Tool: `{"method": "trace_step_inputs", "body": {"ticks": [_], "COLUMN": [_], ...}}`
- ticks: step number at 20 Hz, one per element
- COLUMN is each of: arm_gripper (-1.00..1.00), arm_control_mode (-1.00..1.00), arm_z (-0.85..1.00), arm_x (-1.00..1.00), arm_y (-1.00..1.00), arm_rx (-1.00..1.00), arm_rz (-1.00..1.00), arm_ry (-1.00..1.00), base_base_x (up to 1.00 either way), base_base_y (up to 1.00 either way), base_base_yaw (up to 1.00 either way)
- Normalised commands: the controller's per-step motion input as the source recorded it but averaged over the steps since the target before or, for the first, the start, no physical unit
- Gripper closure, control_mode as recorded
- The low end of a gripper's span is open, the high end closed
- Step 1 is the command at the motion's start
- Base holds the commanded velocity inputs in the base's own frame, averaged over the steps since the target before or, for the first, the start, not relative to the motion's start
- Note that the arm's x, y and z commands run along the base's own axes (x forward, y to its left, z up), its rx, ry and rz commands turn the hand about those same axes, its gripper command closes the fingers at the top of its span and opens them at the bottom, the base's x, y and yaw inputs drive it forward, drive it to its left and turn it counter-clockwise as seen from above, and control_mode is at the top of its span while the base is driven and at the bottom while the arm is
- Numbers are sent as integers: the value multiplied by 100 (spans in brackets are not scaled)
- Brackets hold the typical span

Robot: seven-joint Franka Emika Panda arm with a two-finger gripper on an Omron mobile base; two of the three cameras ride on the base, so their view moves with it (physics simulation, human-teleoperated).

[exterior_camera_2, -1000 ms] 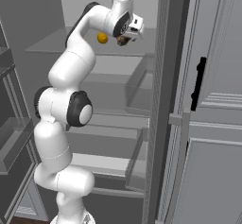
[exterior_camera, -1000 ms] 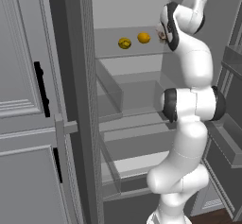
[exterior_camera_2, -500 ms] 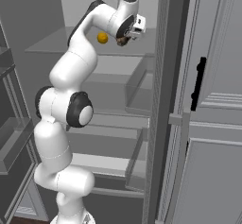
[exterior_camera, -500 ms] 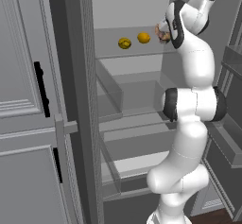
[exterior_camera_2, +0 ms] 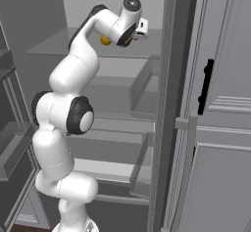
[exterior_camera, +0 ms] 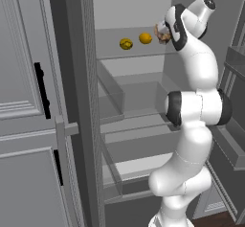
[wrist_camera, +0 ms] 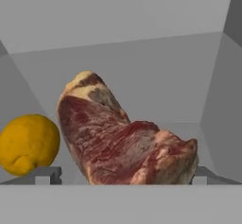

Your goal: Place one lemon and one steak in each tupperware on the nearby counter, to pack two identical lunches.

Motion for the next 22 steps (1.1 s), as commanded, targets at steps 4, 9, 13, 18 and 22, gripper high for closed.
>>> {"method": "trace_step_inputs", "body": {"ticks": [4,9,13,18,22], "arm_gripper": [-100,-100,100,100,100], "arm_control_mode": [-100,-100,-100,-100,-100], "arm_z": [-6,-1,0,0,10], "arm_x": [0,0,0,-2,-33], "arm_y": [0,2,13,3,0], "arm_rx": [0,0,0,0,0], "arm_rz": [0,0,0,0,0], "arm_ry": [0,0,0,0,-2], "base_base_x": [0,0,0,0,0], "base_base_y": [0,0,0,0,0], "base_base_yaw": [0,0,0,0,0]}}
